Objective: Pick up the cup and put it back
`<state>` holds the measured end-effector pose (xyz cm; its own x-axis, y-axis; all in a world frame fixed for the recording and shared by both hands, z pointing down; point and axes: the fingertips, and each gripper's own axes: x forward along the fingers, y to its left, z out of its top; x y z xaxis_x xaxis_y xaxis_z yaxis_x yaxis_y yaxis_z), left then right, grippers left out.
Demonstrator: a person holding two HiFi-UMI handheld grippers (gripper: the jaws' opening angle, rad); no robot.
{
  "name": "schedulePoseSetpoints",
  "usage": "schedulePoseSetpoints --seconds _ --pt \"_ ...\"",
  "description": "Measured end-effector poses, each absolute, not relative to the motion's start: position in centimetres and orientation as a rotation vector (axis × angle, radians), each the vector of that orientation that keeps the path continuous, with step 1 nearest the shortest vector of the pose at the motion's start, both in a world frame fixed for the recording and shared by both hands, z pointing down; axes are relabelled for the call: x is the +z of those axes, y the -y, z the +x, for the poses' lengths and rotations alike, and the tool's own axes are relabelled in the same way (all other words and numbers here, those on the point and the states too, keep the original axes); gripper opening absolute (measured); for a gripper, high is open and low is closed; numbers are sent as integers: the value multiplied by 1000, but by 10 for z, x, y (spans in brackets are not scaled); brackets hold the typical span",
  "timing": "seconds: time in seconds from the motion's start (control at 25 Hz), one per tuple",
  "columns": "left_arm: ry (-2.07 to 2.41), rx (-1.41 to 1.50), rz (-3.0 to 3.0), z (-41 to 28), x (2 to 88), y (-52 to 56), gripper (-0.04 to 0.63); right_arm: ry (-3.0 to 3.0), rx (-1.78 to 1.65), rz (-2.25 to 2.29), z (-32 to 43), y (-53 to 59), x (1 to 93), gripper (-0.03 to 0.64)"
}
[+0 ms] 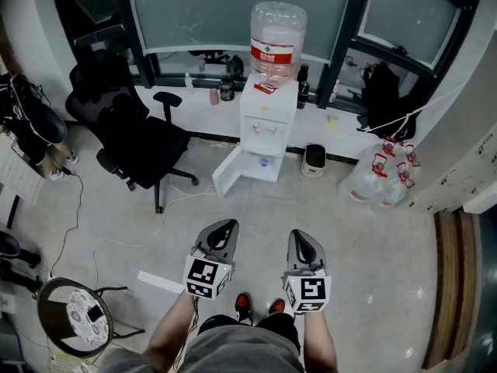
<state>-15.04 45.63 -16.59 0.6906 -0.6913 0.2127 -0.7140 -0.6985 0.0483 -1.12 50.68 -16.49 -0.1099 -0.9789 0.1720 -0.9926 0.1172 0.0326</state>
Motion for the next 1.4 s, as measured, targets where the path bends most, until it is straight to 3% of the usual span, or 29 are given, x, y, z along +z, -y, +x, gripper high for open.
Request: schedulePoseSetpoints --seconds 0.64,1.4 --pt "1168 283 2744 -137 -156 -388 31 2230 171 1973 4 -435 -151 17" --pt "1218 346 2649 -34 -109 -138 31 2279 269 1877 107 -168 -92 17"
